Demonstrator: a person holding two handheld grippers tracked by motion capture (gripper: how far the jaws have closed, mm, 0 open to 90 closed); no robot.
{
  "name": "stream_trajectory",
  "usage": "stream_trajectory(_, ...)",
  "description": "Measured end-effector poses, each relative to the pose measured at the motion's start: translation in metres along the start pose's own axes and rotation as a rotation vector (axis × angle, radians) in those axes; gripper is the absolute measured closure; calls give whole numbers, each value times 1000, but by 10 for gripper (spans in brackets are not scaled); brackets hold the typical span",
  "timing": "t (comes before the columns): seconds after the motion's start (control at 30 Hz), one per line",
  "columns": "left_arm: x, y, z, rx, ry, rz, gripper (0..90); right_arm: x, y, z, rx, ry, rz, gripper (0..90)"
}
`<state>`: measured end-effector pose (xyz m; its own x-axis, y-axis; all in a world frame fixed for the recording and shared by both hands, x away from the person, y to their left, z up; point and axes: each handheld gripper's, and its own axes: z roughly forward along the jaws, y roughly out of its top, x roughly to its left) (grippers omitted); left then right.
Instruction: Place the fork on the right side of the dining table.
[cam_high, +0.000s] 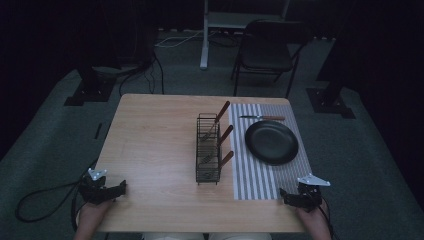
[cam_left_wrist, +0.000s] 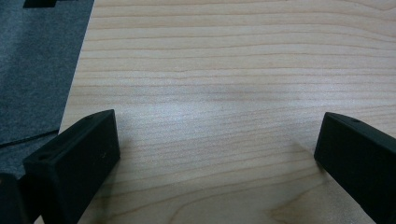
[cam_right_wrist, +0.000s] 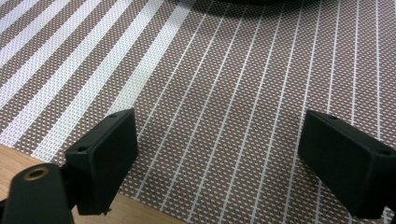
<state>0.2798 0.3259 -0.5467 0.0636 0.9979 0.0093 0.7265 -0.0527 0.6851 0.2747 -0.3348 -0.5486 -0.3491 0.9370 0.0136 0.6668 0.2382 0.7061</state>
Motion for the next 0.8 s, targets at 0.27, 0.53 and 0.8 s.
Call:
stream_trajectory(0.27,-1,-1,-1,0,-47,53,1,0,0,-1,8,6,-7,115)
stream_trajectory(0.53,-1,-1,-1,0,-47,52,1,0,4,0,35,6,-10,115)
stream_trajectory(0.8,-2,-1,-1,-1,-46,51,1,3,8,-2,73,8,-14,137)
